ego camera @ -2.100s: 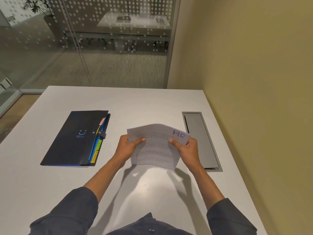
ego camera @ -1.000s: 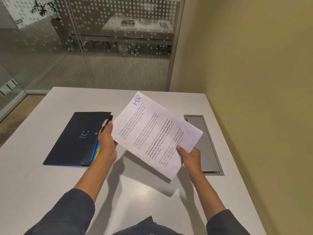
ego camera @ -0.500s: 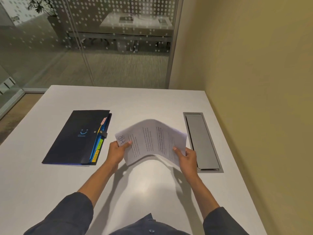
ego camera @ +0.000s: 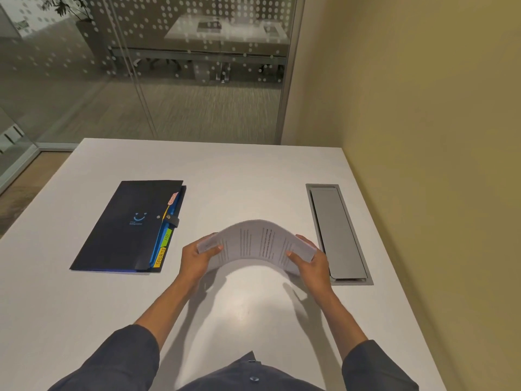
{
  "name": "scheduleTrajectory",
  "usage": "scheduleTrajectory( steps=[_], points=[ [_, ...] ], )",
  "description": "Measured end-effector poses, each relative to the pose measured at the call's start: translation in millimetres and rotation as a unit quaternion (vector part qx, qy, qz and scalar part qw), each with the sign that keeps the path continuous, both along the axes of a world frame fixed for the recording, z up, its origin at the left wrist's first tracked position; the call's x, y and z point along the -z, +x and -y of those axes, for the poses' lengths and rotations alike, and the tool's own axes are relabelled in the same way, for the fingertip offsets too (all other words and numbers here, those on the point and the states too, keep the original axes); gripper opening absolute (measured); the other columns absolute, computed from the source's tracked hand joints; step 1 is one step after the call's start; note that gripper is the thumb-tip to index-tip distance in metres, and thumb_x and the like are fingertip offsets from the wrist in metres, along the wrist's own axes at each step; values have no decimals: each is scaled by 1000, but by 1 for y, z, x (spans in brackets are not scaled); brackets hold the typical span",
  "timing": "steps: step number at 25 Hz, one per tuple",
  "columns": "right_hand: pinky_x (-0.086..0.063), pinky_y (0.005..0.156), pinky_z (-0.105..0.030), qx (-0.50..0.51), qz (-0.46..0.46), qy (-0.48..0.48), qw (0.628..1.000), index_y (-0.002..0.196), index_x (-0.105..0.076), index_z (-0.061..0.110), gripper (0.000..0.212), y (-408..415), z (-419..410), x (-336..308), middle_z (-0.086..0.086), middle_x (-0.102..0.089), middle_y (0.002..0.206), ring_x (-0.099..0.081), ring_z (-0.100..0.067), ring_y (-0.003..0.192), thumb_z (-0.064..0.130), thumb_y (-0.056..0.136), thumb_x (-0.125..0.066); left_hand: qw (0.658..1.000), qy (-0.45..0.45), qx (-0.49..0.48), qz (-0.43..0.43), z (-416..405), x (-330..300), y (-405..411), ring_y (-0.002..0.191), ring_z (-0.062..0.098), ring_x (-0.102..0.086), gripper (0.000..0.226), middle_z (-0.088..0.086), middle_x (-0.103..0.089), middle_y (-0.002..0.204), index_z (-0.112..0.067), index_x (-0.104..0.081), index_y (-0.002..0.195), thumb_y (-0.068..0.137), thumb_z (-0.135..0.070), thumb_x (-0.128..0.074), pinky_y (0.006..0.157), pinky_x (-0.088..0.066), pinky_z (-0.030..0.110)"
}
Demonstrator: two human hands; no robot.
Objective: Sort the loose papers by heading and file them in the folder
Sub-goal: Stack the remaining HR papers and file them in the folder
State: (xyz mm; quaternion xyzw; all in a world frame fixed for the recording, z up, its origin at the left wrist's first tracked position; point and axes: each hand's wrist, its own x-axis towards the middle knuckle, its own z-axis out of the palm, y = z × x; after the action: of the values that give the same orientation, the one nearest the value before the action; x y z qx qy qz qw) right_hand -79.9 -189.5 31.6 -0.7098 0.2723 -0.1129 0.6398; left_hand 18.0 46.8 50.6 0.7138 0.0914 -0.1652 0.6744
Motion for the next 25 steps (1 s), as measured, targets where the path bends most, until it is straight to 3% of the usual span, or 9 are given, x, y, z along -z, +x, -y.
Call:
scheduleTrajectory(
  steps=[4,8,12,16,19,22,25],
  points=[
    [-54,64,-17,-2,17,-44,999,101,-70,27,21,-6,3,-10,8,-71,90,-65,-5,83,9,91,-67,1000,16,2,7,-1,0,-2,82,16,-58,18,2,-67,89,-18,-65,107,90,-12,-66,76,-49,33],
    [-51,60,-17,8,17,-83,996,103,-72,27,18,-8,9,-15,12,-71,86,-65,-5,76,14,91,-68,999,26,15,24,2,-4,-2,80,18,-58,14,3,-68,88,-20,-66,103,90,-14,-66,77,-48,37],
    [-46,55,-11,-23,-34,-106,993,90,-69,33,20,-7,15,-21,10,-69,80,-64,-16,78,14,89,-70,998,54,30,9,2,1,-5,82,19,-55,17,2,-64,88,-20,-63,106,90,-15,-66,82,-48,40],
    [-47,64,-8,-32,-43,-183,982,101,-76,19,17,0,34,-41,3,-74,96,-68,-15,91,15,84,-74,997,55,33,37,-1,-9,-2,83,19,-56,19,2,-65,87,-20,-64,110,91,-17,-64,82,-51,42],
    [-50,74,-20,-115,-72,-325,936,107,-75,24,22,7,39,-63,9,-75,99,-68,-8,93,23,85,-71,992,65,57,89,0,-23,6,81,11,-59,16,-8,-70,79,-27,-67,101,92,-15,-63,77,-50,34],
    [-44,60,-24,-201,-81,-450,866,100,-73,26,18,18,25,-80,10,-74,89,-65,-15,81,29,91,-59,975,90,116,167,5,-41,13,74,-3,-62,29,-19,-72,76,-41,-69,88,93,-14,-62,71,-47,25],
    [-29,48,-21,-257,-71,-505,821,77,-58,21,23,26,13,-84,9,-56,68,-52,-18,62,30,97,-49,959,105,151,216,14,-59,20,69,-3,-60,28,-13,-71,77,-37,-71,85,94,-13,-60,64,-44,17]
  ],
)
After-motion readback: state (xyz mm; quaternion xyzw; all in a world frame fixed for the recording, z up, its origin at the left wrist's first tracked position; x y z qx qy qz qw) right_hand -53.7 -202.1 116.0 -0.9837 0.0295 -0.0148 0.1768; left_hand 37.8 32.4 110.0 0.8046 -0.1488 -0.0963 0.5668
